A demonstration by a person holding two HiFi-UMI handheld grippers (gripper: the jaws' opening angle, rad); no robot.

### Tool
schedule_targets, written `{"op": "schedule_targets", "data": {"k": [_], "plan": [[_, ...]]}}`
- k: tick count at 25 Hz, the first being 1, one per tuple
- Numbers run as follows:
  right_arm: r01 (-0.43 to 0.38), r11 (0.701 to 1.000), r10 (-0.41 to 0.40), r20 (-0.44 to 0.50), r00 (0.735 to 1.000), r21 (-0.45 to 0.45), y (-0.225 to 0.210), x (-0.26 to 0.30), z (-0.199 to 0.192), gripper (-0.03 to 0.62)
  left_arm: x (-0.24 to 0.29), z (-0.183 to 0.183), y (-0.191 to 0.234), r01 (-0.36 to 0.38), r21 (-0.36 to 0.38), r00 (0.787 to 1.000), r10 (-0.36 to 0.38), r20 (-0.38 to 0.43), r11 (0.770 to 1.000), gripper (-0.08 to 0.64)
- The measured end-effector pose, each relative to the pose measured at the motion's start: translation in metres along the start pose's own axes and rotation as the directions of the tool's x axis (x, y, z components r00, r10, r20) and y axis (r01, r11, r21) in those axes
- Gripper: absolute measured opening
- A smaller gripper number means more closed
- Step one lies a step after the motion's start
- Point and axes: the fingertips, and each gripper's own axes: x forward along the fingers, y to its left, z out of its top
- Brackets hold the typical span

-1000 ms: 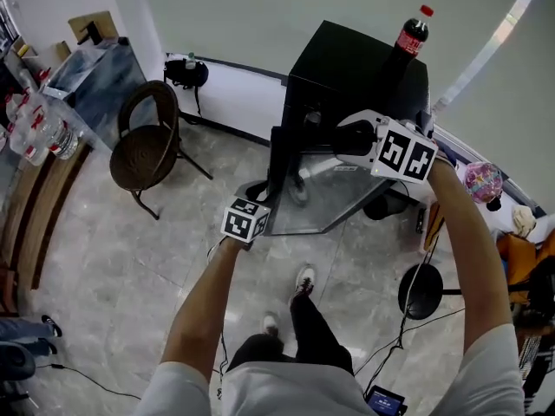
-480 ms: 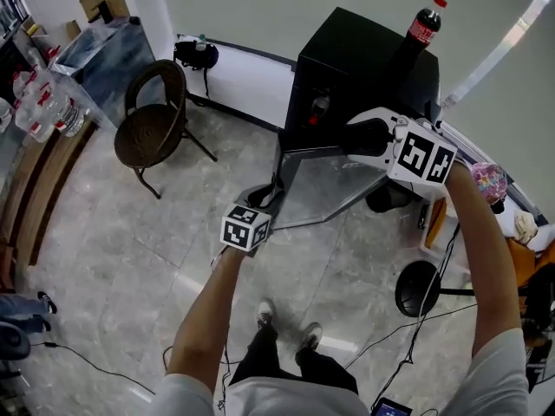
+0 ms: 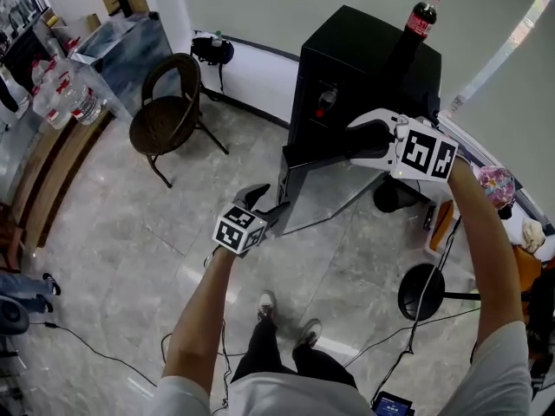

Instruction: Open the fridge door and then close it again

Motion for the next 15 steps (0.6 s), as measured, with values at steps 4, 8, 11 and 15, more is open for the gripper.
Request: {"op": "schedule_targets", "data": {"k": [4, 8, 11, 15], "plan": [[-0.049, 0.998, 0.05, 0.004, 0.999, -0.036, 0.025, -0.009, 0.003, 0.215, 0.004, 0.002, -0.037, 0.078, 0.048, 0.997, -0.078, -0.003, 0.996, 0.273], [-0.06, 0.996, 0.061, 0.002, 0.998, -0.066, 0.044, -0.018, 0.002, 0.222, 0.009, -0.006, -0.07, 0.106, 0.043, 0.994, -0.106, 0.003, 0.993, 0.268], [-0.08, 0.995, 0.08, 0.004, 0.997, -0.067, 0.057, -0.025, 0.001, 0.243, 0.009, -0.009, -0.089, 0.109, 0.044, 0.994, -0.11, 0.009, 0.993, 0.261], [-0.063, 0.998, 0.064, 0.042, 0.997, -0.026, 0.071, -0.031, 0.001, 0.281, 0.009, -0.016, -0.111, 0.106, 0.037, 0.994, -0.106, 0.012, 0.994, 0.252]]}}
